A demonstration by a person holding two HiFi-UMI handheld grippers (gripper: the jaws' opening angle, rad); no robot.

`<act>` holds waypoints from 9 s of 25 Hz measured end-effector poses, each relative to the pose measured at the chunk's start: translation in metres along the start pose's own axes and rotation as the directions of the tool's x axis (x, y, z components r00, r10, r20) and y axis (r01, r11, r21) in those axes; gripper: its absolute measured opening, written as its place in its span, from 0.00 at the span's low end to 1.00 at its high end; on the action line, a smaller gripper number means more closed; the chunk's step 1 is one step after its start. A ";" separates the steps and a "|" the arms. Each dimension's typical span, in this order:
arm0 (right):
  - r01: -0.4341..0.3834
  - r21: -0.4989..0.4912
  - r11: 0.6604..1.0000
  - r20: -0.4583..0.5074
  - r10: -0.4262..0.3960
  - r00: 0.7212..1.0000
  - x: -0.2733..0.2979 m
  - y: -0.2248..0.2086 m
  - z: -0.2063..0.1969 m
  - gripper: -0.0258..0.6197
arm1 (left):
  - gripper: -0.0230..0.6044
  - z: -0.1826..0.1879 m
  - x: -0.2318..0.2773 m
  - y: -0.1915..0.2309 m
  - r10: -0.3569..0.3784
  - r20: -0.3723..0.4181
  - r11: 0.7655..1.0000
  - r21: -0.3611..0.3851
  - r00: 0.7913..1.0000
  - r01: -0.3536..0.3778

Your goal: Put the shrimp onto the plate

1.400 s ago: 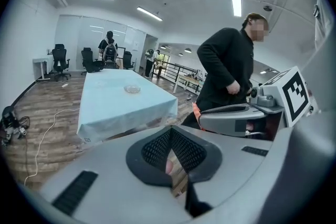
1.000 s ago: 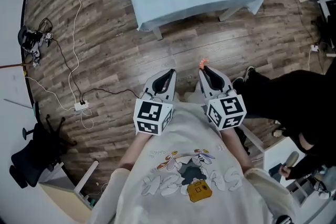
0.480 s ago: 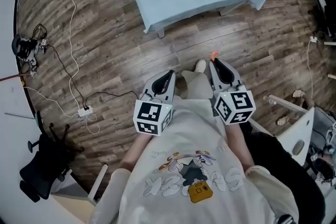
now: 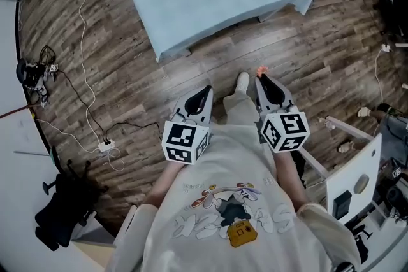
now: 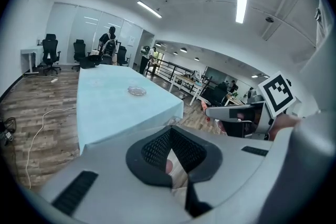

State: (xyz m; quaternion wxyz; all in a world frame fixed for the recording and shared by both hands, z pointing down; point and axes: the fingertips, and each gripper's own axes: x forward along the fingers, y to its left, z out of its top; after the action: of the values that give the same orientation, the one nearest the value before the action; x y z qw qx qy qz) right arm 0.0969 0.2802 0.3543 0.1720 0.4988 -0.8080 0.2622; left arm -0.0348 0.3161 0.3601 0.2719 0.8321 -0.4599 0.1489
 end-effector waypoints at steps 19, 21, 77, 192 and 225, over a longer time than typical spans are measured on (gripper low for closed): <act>-0.223 -0.097 0.970 -0.035 0.221 0.975 0.024 -0.182 0.082 0.15 | 0.05 0.087 0.188 -0.105 0.100 -0.059 0.994 0.041 0.993 -0.098; -0.243 -0.084 0.966 -0.038 0.241 0.970 0.031 -0.181 0.087 0.15 | 0.05 0.090 0.195 -0.102 0.110 -0.062 0.994 0.025 0.992 -0.108; -0.281 -0.327 0.902 -0.189 0.229 0.955 0.359 -0.125 0.257 0.15 | 0.05 0.244 0.342 0.188 0.065 0.009 0.989 -0.131 0.998 -0.063; -0.371 -0.311 0.875 -0.089 0.362 0.928 0.301 -0.072 0.257 0.13 | 0.05 0.258 0.260 0.176 0.091 0.133 0.996 -0.033 0.987 -0.087; -0.361 -0.230 0.904 0.017 0.374 0.927 0.284 -0.064 0.251 0.12 | 0.05 0.263 0.252 0.172 0.098 0.176 0.995 -0.009 0.980 -0.098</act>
State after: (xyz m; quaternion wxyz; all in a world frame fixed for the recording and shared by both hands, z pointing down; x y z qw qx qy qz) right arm 0.0242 -0.0953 0.3223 0.1498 0.3227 -0.9166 0.1824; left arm -0.0468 -0.0859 0.3275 0.2228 0.8184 -0.5224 0.0877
